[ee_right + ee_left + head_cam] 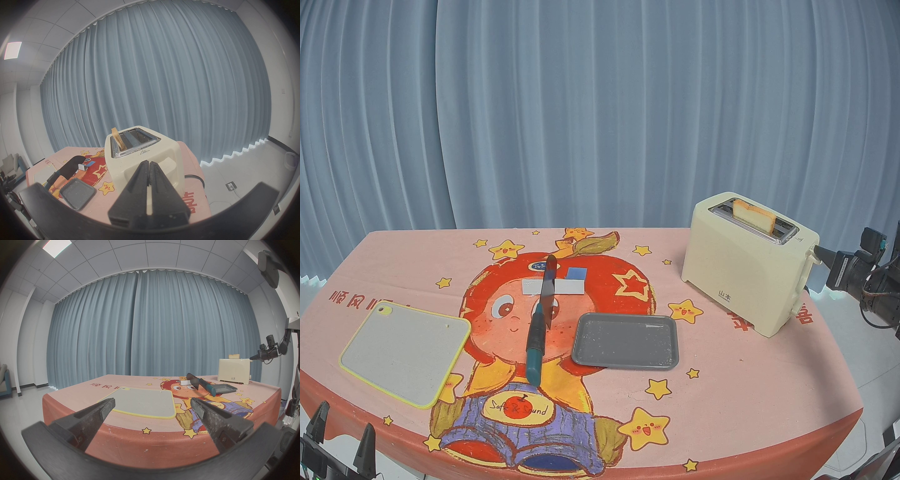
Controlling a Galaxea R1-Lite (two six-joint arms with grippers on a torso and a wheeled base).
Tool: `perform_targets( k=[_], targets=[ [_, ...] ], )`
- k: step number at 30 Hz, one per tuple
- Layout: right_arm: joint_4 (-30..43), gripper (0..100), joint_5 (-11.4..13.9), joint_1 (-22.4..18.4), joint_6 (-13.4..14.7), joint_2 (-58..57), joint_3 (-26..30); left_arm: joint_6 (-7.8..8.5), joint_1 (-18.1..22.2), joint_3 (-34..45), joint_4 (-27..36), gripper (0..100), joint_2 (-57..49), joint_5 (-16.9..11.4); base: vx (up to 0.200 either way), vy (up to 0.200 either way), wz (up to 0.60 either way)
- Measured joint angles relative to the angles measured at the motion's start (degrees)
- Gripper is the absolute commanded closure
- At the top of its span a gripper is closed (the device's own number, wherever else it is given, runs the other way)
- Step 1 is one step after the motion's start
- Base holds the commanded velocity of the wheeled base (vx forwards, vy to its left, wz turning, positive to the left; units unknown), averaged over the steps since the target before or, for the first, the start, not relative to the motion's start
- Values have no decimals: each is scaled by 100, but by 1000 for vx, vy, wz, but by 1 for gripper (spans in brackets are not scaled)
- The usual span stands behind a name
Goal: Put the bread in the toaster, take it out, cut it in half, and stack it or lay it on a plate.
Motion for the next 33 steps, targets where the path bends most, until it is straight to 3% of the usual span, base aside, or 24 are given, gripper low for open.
perform_targets(
  k=[33],
  targets=[
    [-27,100,-22,-100,-187,577,318,2,0,0,2,0,0,0,0,0,0]
  ],
)
